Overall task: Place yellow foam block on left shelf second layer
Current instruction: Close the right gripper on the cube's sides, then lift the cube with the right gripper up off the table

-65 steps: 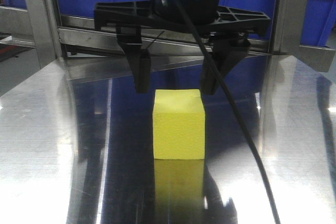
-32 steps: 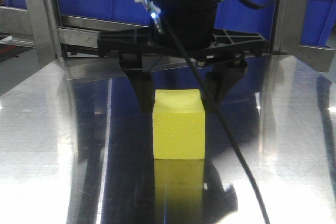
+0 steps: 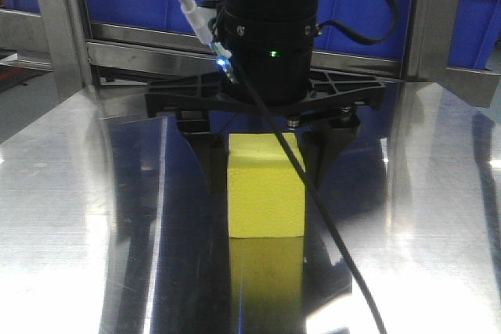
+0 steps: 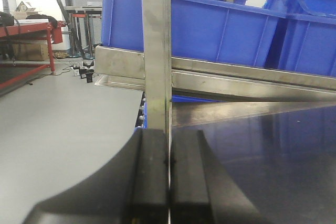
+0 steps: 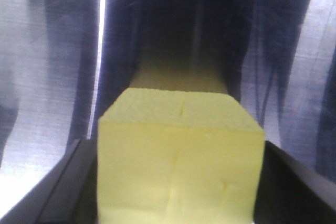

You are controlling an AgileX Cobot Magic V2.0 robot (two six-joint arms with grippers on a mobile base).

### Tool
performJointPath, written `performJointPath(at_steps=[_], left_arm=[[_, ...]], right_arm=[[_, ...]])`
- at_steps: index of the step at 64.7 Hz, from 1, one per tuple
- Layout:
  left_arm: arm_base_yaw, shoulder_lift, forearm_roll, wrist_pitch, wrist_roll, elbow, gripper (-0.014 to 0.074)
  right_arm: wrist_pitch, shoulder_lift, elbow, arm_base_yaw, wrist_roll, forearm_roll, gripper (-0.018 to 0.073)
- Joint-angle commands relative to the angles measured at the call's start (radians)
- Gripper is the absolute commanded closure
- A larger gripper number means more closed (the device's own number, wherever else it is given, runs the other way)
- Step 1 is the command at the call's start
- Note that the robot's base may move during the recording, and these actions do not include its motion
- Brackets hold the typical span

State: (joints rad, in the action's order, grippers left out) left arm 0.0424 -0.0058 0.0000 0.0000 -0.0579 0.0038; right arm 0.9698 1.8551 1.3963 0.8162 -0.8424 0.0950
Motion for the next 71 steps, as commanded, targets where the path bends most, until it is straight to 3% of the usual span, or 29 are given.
performJointPath(at_steps=[1, 10, 29, 52, 61, 71], left_arm=[[-0.002, -0.021, -0.006, -0.081, -0.003, 0.027, 0.0472], [-0.002, -0.021, -0.006, -0.081, -0.003, 0.027, 0.0472], [-0.002, -0.021, -0.006, -0.081, -0.003, 0.027, 0.0472], [-0.002, -0.021, -0.006, -0.081, -0.003, 0.027, 0.0472], [-0.002, -0.021, -0.006, -0.081, -0.003, 0.027, 0.0472], [-0.002, -0.021, 0.0, -0.081, -0.003, 0.027, 0.0472]], right_arm=[[-0.022, -0.043, 0.033, -0.003, -0.001, 0.004, 0.0013], [-0.029, -0.043, 0.033, -0.004, -0.001, 0.004, 0.0122], [-0.027, -0.057, 0.033, -0.004, 0.028, 0.005, 0.0136], [-0.112, -0.212, -0.063, -0.067, 0.304, -0.022, 0.0136], [-0.207, -0.329, -0.206, -0.14, 0.402, -0.052, 0.0136], [-0.333, -0.512, -0.415, -0.27, 0.583, -0.114, 0.0134]])
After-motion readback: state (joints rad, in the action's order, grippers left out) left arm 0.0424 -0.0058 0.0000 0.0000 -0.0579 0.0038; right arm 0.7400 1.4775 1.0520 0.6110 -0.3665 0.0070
